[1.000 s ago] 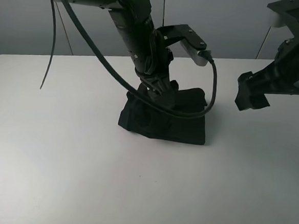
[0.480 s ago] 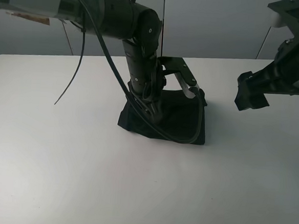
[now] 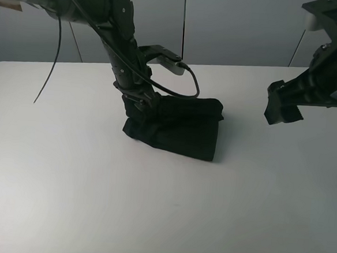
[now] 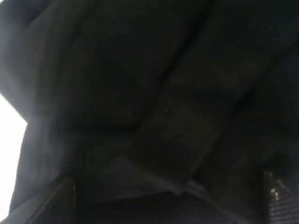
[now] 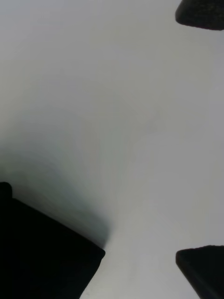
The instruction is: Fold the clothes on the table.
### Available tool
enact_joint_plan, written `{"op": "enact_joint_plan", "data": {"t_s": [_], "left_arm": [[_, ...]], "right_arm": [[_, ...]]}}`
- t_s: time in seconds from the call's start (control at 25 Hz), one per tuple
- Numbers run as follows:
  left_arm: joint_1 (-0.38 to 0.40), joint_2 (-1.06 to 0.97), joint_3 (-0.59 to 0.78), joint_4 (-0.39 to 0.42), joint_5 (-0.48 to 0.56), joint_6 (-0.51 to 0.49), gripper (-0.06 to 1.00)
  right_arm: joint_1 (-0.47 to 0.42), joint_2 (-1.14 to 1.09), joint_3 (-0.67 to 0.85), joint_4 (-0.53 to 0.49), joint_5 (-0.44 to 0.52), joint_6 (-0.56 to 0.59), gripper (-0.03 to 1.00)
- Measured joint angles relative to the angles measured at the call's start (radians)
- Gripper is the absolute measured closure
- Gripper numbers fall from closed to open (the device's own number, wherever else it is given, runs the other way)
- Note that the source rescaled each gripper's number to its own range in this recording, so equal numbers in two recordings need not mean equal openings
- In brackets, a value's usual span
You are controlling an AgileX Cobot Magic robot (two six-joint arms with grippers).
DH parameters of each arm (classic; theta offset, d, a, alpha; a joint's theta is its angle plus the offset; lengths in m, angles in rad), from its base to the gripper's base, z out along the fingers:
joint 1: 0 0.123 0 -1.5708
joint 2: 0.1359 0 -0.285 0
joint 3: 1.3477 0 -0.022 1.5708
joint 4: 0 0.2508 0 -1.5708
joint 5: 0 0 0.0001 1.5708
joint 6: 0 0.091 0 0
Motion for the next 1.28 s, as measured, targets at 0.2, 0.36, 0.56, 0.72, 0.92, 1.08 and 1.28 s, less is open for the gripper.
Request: {"op": "enact_joint_plan", "data": {"t_s": [0.2, 0.36, 0.56, 0.72, 0.92, 1.08, 1.28], "left_arm": [[0.017, 0.002, 0.0, -0.029, 0.001, -0.008, -0.04], [0.017, -0.018, 0.0, -0.062, 0.001, -0.051, -0.04], [0.017, -0.157, 0.0, -0.072, 0.002, -0.097, -0.04], [0.017, -0.286, 0.0, -0.038, 0.024, -0.132, -0.04], [0.017, -0.448, 0.062, 0.108, 0.093, -0.215, -0.04], [0.017, -0.642, 0.261, 0.219, 0.095, -0.311, -0.04], [0.017, -0.965, 0.529, 0.24, 0.061, -0.402, -0.04]], "right_arm": [[0.0, 0.0, 0.0, 0.001, -0.004, 0.0, -0.03], [0.0, -0.002, 0.0, 0.001, -0.008, 0.0, -0.03], [0.0, -0.028, -0.103, -0.026, 0.013, -0.027, -0.03], [0.0, -0.04, -0.196, -0.03, 0.062, -0.095, -0.03], [0.0, -0.113, -0.129, -0.017, 0.095, -0.147, -0.03], [0.0, -0.296, -0.008, 0.02, 0.104, -0.151, -0.03], [0.0, -0.551, 0.087, 0.083, 0.168, -0.18, -0.03]]}}
